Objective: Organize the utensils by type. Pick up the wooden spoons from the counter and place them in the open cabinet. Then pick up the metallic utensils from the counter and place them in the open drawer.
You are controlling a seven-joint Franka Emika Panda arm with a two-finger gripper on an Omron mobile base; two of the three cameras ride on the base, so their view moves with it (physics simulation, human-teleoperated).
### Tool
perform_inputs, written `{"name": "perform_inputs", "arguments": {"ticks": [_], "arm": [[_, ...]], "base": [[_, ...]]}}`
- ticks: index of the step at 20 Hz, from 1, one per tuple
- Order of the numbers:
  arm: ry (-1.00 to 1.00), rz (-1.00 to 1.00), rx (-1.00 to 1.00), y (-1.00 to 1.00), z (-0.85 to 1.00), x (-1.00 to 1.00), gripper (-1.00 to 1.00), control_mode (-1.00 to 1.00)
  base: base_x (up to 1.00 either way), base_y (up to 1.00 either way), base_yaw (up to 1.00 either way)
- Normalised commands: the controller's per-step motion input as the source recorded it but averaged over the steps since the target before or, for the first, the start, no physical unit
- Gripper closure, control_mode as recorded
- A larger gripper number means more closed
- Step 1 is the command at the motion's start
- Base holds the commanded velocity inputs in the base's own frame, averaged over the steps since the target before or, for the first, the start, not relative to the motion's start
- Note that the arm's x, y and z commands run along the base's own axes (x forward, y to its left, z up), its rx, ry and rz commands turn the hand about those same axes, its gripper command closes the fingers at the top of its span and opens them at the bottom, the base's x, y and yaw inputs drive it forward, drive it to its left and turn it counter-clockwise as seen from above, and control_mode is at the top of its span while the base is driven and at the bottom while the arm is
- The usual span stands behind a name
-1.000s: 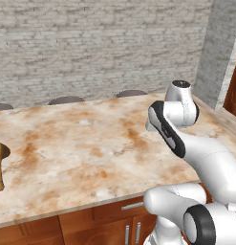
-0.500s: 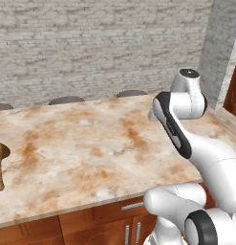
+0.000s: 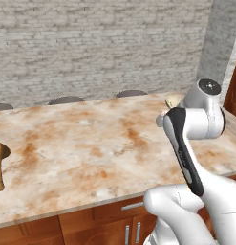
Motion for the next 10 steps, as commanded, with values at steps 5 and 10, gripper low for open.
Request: {"name": "perform_inputs", "arguments": {"ticks": [5,10], "arm": [[-0.14,0.0,0.0,0.0,0.44,-0.52,1.0,-1.0],[0.0,0.0,0.0,0.0,0.27,-0.21,1.0,-1.0]], "base": [[0.0,0.0,0.0],[0.0,0.0,0.0]]}}
